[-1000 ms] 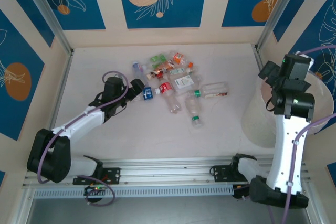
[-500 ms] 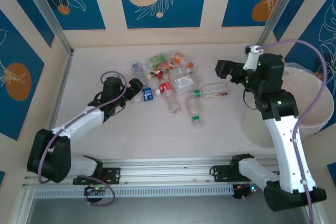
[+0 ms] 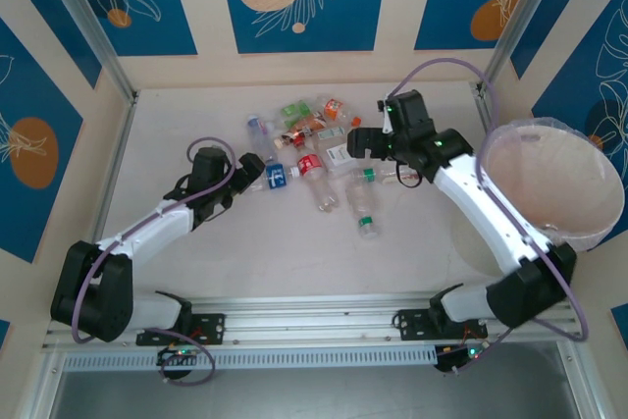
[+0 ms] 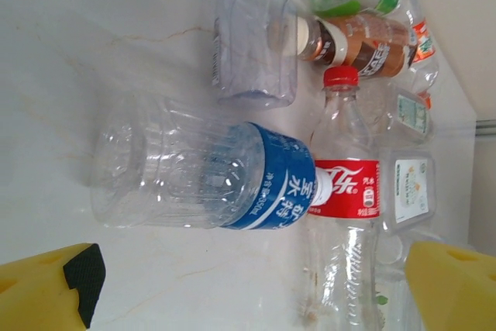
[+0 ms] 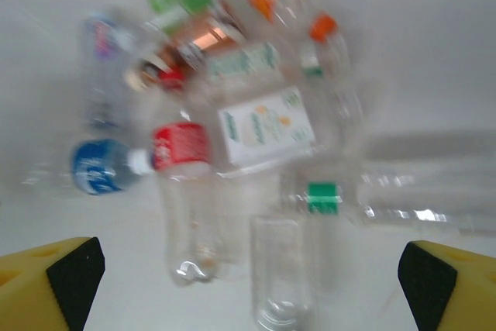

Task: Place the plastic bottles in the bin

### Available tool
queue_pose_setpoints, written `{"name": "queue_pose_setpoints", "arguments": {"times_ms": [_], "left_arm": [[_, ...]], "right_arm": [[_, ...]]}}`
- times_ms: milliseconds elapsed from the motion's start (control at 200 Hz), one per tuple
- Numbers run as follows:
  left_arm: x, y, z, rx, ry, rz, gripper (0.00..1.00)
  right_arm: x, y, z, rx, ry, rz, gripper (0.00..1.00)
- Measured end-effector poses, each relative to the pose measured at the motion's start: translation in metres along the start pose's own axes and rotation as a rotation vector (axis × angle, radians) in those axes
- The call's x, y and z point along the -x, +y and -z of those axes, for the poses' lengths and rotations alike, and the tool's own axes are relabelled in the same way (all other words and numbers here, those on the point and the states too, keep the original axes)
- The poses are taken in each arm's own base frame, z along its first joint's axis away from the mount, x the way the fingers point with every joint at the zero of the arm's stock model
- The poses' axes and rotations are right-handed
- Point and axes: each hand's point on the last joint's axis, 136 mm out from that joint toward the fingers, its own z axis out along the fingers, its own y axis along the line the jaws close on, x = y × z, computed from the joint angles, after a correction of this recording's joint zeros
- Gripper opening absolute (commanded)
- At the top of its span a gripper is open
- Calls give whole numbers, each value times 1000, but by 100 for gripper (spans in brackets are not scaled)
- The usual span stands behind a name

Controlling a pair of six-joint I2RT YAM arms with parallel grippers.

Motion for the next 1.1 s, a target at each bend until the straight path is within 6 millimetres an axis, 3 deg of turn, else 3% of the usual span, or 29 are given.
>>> {"name": "queue_pose_setpoints", "arguments": {"times_ms": [145,310,405,630,910,1100], "left_arm": [[-1,2,2,24,20,-18,100],[-4,4,2,35,35,-30,100],[-5,6,2,43,40,-37,100],[-6,9,2,52,44,-48,100],[1,11,10,53,26,-36,100],[5,17,16,59,-1,-27,100]], "right_arm": [[-23,-33,-39,-150,123,-106,100],[-28,-66,-57,-219,100,-324,100],[-41,-83,-69,-278,115,-456,93],[-58,-128,-99,-476,156,-781,99],[-73,-157,-118,-610,129,-1028,100],[-72,-176,-137,-639,97,-1132,100]]}}
